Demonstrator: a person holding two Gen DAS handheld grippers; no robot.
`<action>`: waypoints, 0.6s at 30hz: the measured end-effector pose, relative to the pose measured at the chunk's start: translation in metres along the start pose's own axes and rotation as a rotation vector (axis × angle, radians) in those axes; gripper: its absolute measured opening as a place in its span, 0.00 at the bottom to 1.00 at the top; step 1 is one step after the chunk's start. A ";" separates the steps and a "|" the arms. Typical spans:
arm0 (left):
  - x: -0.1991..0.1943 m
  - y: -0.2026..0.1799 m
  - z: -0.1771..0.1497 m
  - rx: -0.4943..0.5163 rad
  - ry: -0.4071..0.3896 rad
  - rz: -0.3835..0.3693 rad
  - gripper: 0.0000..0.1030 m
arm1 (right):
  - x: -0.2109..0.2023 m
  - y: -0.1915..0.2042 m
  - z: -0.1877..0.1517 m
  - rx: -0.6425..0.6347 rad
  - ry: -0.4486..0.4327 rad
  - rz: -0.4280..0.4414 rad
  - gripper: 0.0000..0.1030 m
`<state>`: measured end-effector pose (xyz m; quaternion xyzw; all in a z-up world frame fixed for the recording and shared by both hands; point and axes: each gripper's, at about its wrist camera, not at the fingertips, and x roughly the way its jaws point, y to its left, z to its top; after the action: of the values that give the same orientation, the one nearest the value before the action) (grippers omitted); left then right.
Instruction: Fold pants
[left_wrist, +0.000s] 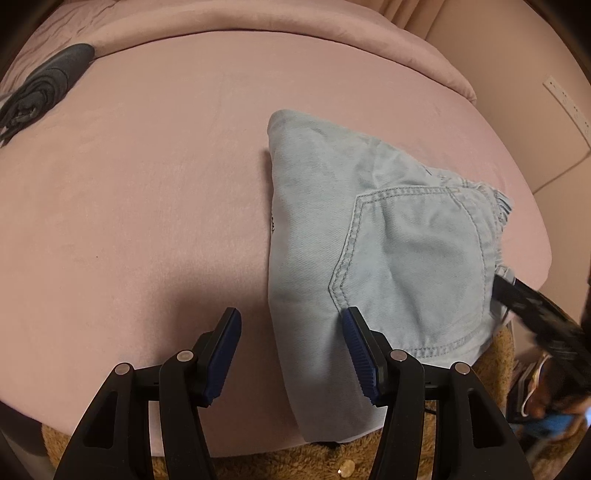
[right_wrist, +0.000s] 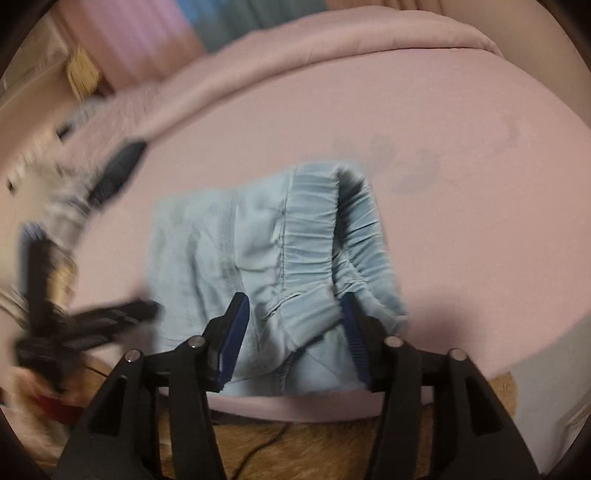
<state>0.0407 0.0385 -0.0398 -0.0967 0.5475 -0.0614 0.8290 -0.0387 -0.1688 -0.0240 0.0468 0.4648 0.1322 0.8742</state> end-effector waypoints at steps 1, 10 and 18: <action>0.000 0.000 0.000 0.000 0.001 0.004 0.55 | 0.001 0.001 -0.001 -0.022 -0.008 -0.014 0.39; 0.001 0.002 0.005 -0.007 0.009 -0.028 0.55 | -0.057 0.002 0.000 -0.046 -0.118 -0.026 0.28; -0.008 0.007 0.024 0.021 -0.001 -0.017 0.55 | -0.006 -0.006 -0.020 -0.015 -0.013 -0.135 0.30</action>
<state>0.0595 0.0488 -0.0248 -0.0926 0.5455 -0.0744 0.8297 -0.0574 -0.1767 -0.0313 0.0097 0.4604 0.0762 0.8844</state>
